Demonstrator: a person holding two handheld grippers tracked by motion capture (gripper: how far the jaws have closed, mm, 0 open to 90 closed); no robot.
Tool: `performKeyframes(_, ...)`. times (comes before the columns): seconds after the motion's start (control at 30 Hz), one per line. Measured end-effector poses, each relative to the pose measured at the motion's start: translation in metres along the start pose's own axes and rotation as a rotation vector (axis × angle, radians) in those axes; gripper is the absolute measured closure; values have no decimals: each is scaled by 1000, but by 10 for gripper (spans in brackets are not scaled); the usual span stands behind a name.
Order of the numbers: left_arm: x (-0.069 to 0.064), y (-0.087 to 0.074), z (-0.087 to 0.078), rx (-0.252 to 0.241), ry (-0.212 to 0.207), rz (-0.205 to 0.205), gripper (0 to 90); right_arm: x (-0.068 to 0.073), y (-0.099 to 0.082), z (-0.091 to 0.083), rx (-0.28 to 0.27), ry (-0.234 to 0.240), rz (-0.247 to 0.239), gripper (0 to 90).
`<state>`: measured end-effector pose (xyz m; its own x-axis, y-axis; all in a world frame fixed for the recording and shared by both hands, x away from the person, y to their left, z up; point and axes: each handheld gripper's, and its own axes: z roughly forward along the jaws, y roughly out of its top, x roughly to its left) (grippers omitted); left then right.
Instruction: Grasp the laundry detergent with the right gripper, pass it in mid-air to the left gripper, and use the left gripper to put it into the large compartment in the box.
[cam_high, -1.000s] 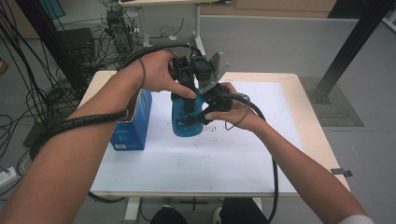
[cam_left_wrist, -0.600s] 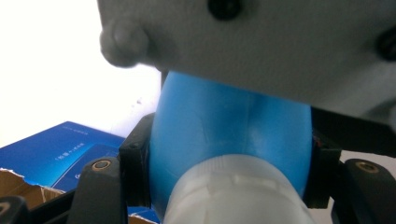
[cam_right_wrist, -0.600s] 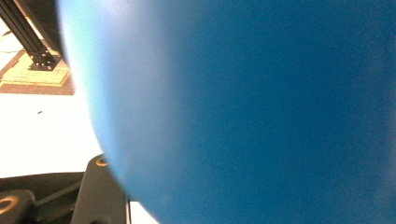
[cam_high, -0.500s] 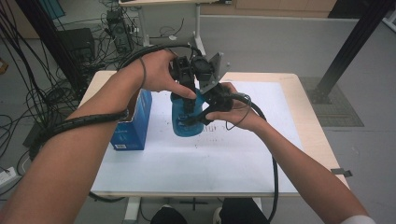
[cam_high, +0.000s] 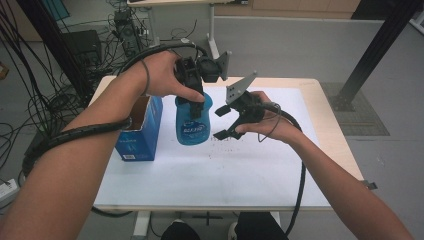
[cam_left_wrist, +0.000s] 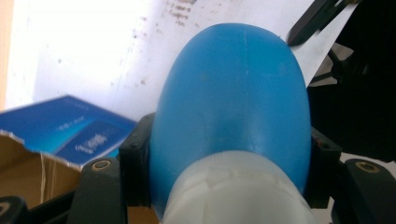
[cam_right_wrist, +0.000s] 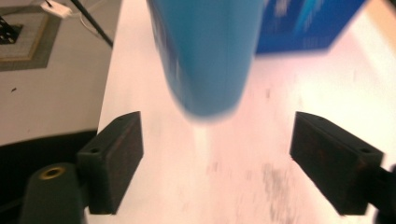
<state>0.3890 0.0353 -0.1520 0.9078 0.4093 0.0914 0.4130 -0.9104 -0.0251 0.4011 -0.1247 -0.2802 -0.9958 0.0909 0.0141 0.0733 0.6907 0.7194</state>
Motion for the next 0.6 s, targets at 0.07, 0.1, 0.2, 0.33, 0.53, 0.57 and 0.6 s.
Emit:
performKeyframes(0.07, 3, -2, -4, 7, 5, -35, 368, -2, -11, -5, 43, 1, 77, 66)
performKeyframes(0.1, 3, -2, -4, 7, 5, -35, 368, -2, -11, -5, 43, 1, 77, 66)
performKeyframes(0.2, 10, -10, -17, 8, 15, -108, 367, 0, -32, -19, 123, -57, 133, 54)
performKeyframes(0.33, 17, -16, -29, 8, 24, -208, 368, 4, -45, -31, 158, -92, 151, 54)
performKeyframes(0.53, 28, -27, -59, -30, 68, -390, 368, 12, -62, -57, 273, -133, 164, 53)
performKeyframes(0.57, 31, -29, -64, -41, 69, -422, 368, 13, -63, -61, 282, -150, 169, 53)
performKeyframes(0.6, 34, -33, -70, -50, 67, -456, 368, 13, -63, -61, 282, -150, 169, 53)
